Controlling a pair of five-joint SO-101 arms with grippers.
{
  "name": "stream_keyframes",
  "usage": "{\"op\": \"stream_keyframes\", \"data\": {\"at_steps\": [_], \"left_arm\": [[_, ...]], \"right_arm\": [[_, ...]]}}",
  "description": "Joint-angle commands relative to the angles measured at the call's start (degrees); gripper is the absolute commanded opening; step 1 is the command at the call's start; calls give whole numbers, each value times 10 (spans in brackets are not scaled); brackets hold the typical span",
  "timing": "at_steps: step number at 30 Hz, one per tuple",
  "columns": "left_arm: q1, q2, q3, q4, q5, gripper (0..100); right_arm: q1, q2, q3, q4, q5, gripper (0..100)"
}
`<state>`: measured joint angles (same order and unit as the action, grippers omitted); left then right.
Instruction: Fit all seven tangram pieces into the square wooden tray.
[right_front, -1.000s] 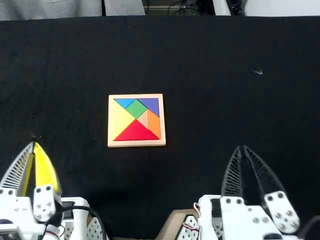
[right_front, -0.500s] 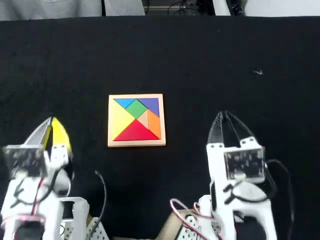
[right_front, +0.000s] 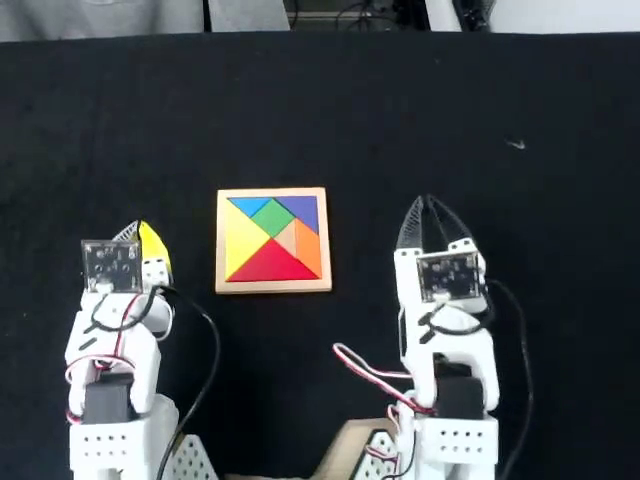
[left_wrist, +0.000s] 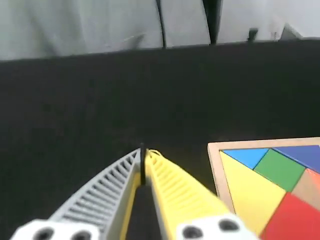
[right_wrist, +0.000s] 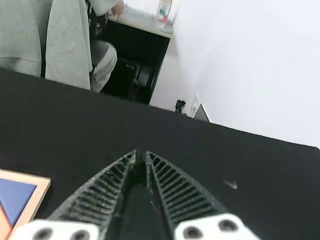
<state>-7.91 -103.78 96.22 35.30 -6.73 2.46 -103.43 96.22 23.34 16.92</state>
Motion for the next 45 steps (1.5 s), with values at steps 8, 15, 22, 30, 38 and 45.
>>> {"op": "stream_keyframes", "data": {"at_steps": [8, 15, 22, 30, 38, 45], "left_arm": [[-4, 3, 12, 124, 1, 30], [-5, 2, 12, 274, 4, 30], [-5, 3, 12, 337, 31, 30], [-6, 2, 12, 372, 32, 30], [-36, 2, 12, 373, 80, 30], [-55, 2, 12, 373, 132, 30]], "right_arm": [[-103, -45, 4, 181, -5, 12], [-88, -45, 4, 282, -5, 12], [-91, -45, 4, 465, -6, 11], [-89, -45, 4, 512, -6, 11], [-42, -42, 4, 511, -6, 11], [37, -45, 4, 511, -77, 11]]}}
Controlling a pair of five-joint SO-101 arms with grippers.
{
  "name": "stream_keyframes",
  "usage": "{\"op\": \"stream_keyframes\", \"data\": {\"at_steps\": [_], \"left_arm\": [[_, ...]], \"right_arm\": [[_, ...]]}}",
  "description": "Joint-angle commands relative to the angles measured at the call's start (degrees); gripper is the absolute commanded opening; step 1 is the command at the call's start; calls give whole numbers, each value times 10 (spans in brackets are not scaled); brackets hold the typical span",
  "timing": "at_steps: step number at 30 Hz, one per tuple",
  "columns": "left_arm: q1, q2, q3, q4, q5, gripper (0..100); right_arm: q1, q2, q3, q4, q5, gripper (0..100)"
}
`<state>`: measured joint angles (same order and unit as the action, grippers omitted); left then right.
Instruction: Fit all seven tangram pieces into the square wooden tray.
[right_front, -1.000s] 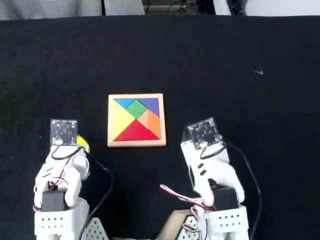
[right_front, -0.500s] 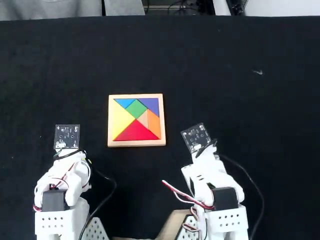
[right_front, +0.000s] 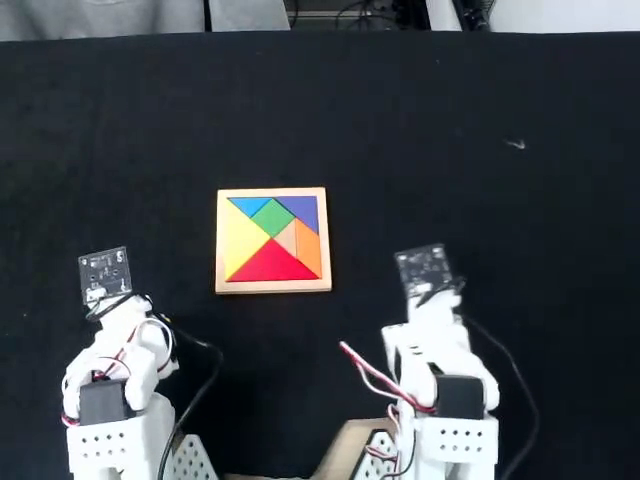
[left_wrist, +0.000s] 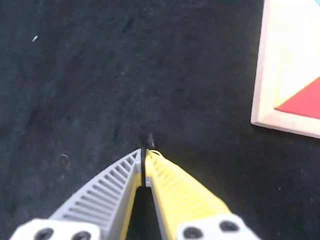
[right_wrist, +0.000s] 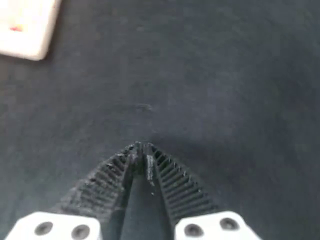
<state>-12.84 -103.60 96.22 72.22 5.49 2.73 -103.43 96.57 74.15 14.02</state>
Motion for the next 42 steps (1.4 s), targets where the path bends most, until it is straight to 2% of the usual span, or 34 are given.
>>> {"op": "stream_keyframes", "data": {"at_steps": [1, 42], "left_arm": [[-6, 0, 12, 4, 10, 30], [-12, 0, 12, 4, 9, 30]], "right_arm": [[40, -45, 0, 4, -60, 11], [44, -45, 0, 4, -71, 11]]}}
